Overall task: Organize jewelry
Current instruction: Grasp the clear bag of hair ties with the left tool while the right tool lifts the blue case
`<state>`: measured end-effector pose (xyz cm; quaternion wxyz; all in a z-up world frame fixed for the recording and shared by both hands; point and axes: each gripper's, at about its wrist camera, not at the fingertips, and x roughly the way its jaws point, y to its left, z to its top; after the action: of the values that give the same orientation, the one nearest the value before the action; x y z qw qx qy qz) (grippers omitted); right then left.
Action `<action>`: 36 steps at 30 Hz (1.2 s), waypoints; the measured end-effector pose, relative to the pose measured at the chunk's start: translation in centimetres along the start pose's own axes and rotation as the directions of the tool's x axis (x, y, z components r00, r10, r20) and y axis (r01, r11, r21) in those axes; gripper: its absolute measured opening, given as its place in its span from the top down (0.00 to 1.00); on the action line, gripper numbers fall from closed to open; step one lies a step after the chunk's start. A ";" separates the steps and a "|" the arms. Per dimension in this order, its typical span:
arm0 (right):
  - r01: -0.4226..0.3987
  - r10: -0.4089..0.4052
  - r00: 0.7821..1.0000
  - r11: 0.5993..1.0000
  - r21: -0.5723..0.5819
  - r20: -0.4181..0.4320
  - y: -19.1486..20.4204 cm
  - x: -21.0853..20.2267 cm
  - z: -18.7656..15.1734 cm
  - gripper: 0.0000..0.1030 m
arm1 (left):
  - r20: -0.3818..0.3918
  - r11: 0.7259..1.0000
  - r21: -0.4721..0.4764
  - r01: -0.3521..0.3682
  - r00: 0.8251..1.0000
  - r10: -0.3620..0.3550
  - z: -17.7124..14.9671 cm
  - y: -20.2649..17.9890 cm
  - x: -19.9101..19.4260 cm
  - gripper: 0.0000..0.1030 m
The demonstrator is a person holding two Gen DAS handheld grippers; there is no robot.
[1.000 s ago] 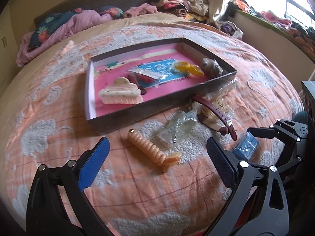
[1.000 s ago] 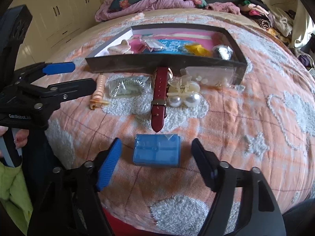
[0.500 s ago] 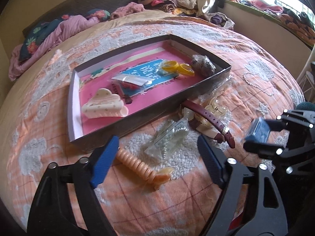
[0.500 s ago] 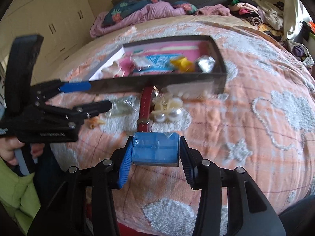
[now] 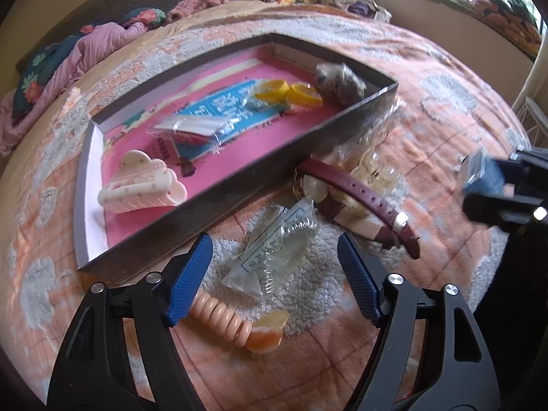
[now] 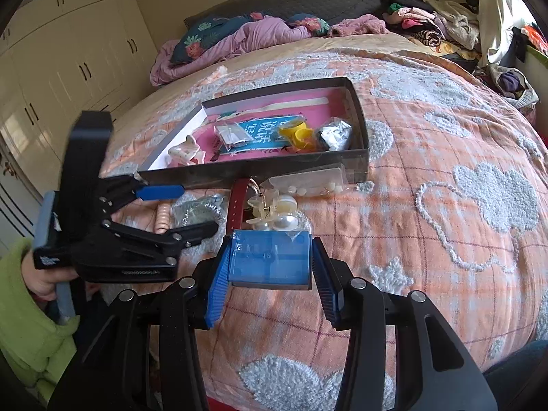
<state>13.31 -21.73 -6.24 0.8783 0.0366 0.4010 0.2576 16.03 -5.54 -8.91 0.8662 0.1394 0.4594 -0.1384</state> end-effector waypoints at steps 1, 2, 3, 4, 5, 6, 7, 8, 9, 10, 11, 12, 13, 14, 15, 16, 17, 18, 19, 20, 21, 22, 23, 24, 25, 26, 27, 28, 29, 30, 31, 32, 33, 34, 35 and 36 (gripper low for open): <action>0.000 0.000 1.000 1.000 0.006 0.003 -0.1 -0.1 0.1 0.58 | -0.010 1.000 0.011 -0.006 1.000 0.006 -0.1 -0.1 0.3 0.46; 0.002 -0.002 1.000 1.000 0.009 0.006 -0.2 -0.1 0.1 0.58 | -0.015 1.000 0.020 -0.012 1.000 0.012 -0.2 -0.2 0.5 0.46; 0.002 -0.002 1.000 1.000 0.012 0.007 -0.4 -0.2 0.2 0.58 | -0.017 0.999 0.030 -0.020 1.000 0.021 -0.2 -0.3 0.7 0.46; 0.002 -0.002 1.000 1.000 0.015 0.009 -0.4 -0.2 0.3 0.58 | -0.016 0.999 0.034 -0.021 1.000 0.021 -0.3 -0.4 0.8 0.48; 0.003 -0.003 1.000 1.000 0.016 0.011 -0.4 -0.2 0.3 0.58 | -0.015 0.999 0.035 -0.022 1.000 0.022 -0.3 -0.4 0.9 0.52; 0.002 -0.002 1.000 1.000 0.018 0.011 -0.5 -0.2 0.3 0.58 | -0.013 0.999 0.037 -0.025 1.000 0.025 -0.2 -0.4 0.9 0.55; 0.001 -0.001 1.000 1.000 0.020 0.010 -0.5 -0.2 0.3 0.58 | -0.012 0.999 0.038 -0.023 1.000 0.023 -0.2 -0.3 0.9 0.57; 0.000 -0.001 1.000 1.000 0.021 0.009 -0.5 -0.1 0.3 0.58 | -0.011 0.999 0.033 -0.018 1.000 0.019 -0.2 -0.3 0.8 0.58; 0.000 0.000 1.000 1.000 0.023 0.009 -0.5 -0.1 0.3 0.58 | -0.009 0.999 0.029 -0.013 1.000 0.013 -0.2 -0.3 0.6 0.59; -0.002 0.001 1.000 1.000 0.024 0.009 -0.5 -0.1 0.3 0.58 | -0.005 1.000 0.028 -0.004 1.000 0.004 -0.3 -0.3 0.5 0.60; -0.001 0.001 1.000 1.000 0.024 0.009 -0.4 -0.2 0.2 0.58 | -0.001 1.000 0.027 0.004 1.000 -0.004 -0.3 -0.4 0.3 0.61; -0.001 0.001 1.000 1.000 0.024 0.011 -0.5 -0.2 0.2 0.58 | 0.004 1.000 0.027 0.006 1.000 -0.006 -0.3 -0.4 0.2 0.63; -0.001 0.001 1.000 1.000 0.022 0.011 -0.4 -0.3 0.3 0.58 | 0.009 1.000 0.026 0.009 1.000 -0.009 -0.3 -0.4 0.0 0.64; -0.002 0.001 1.000 1.000 0.021 0.013 -0.4 -0.3 0.2 0.58 | 0.013 1.000 0.022 0.014 1.000 -0.015 -0.3 -0.4 -0.1 0.64; -0.001 0.001 1.000 1.000 0.019 0.016 -0.4 -0.4 0.3 0.58 | 0.025 1.000 0.012 0.020 0.999 -0.021 -0.2 -0.3 -0.5 0.64; -0.001 0.001 1.000 1.000 0.018 0.017 -0.4 -0.4 0.4 0.58 | 0.037 1.000 0.006 0.027 0.999 -0.027 -0.1 -0.2 -1.0 0.65; -0.001 0.000 1.000 1.000 0.017 0.018 -0.4 -0.4 0.5 0.58 | 0.050 0.999 0.000 0.032 0.998 -0.032 -0.1 -0.2 -1.5 0.65; 0.000 -0.001 1.000 1.000 0.017 0.021 -0.4 -0.5 0.6 0.58 | 0.071 0.999 -0.008 0.036 0.997 -0.036 0.0 0.0 -2.2 0.65; 0.000 0.000 1.000 1.000 0.015 0.025 -0.4 -0.7 0.8 0.58 | 0.088 0.999 -0.018 0.041 0.995 -0.039 0.1 0.0 -2.8 0.65; 0.000 0.000 1.000 1.000 0.013 0.029 -0.3 -0.8 0.9 0.58 | 0.108 0.998 -0.031 0.046 0.993 -0.042 0.2 0.3 -3.6 0.65; 0.000 -0.001 0.999 1.000 0.008 0.034 -0.2 -1.0 1.0 0.58 | 0.123 0.998 -0.044 0.049 0.991 -0.043 0.3 0.6 -4.2 0.65; 0.002 -0.002 0.999 1.000 0.003 0.039 0.0 -1.2 1.2 0.58 | 0.133 0.997 -0.053 0.052 0.990 -0.045 0.4 0.8 -4.7 0.65; 0.002 -0.002 0.999 1.000 -0.003 0.046 0.2 -1.4 1.4 0.58 | 0.137 0.997 -0.060 0.051 0.990 -0.042 0.5 1.1 -5.0 0.65; 0.002 -0.002 0.999 1.000 -0.010 0.052 0.3 -1.5 1.6 0.58 | 0.144 0.996 -0.072 0.043 0.989 -0.032 0.6 1.4 -5.5 0.65; 0.004 -0.004 0.998 1.000 -0.015 0.059 0.5 -1.7 1.9 0.58 | 0.155 0.996 -0.084 0.039 0.988 -0.026 0.8 1.8 -5.9 0.65; 0.008 -0.007 0.998 1.000 -0.020 0.069 0.6 -1.9 2.2 0.58 | 0.164 0.995 -0.092 0.039 0.986 -0.023 1.0 2.1 -6.1 0.65; 0.010 -0.008 0.997 1.000 -0.022 0.076 0.6 -2.1 2.4 0.58 | 0.176 0.994 -0.103 0.035 0.984 -0.017 1.1 2.5 -6.4 0.65; 0.011 -0.009 0.997 1.000 -0.025 0.082 0.7 -2.2 2.6 0.58 | 0.187 0.993 -0.114 0.028 0.982 -0.007 1.3 2.8 -6.7 0.65; 0.014 -0.011 0.996 0.999 -0.028 0.090 0.7 -2.4 3.0 0.58 | 0.193 0.992 -0.122 0.026 0.981 -0.002 1.5 3.1 -6.8 0.65; 0.015 -0.012 0.995 0.999 -0.031 0.096 0.8 -2.5 3.3 0.58 | 0.202 0.991 -0.135 0.027 0.979 0.001 1.6 3.6 -7.1 0.65; 0.016 -0.013 0.995 0.999 -0.033 0.101 0.8 -2.6 3.4 0.58 | 0.210 0.989 -0.149 0.026 0.978 0.006 1.8 3.9 -7.4 0.65; 0.019 -0.015 0.994 0.999 -0.035 0.109 0.9 -2.7 3.7 0.58 | 0.214 0.987 -0.156 0.026 0.977 0.008 1.9 4.1 -7.5 0.65; 0.019 -0.015 0.993 0.999 -0.038 0.114 0.9 -2.8 4.0 0.58 | 0.219 0.986 -0.165 0.023 0.976 0.014 2.1 4.4 -7.7 0.65; 0.020 -0.015 0.993 0.999 -0.040 0.119 1.0 -2.9 4.2 0.58 | 0.220 0.985 -0.174 0.014 0.975 0.025 2.2 4.7 -7.8 0.65; 0.022 -0.017 0.992 0.999 -0.043 0.125 1.1 -3.0 4.5 0.58 | 0.218 0.984 -0.180 0.004 0.975 0.036 2.3 4.9 -7.9 0.65; 0.024 -0.017 0.991 0.999 -0.048 0.132 1.3 -3.1 4.8 0.58 | 0.219 0.982 -0.188 -0.006 0.975 0.048 2.5 5.2 -8.0 0.65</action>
<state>14.58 -21.45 -0.52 0.9061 0.0276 0.3360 0.2556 15.51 -0.75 -0.33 0.9232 0.0474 0.3686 -0.0978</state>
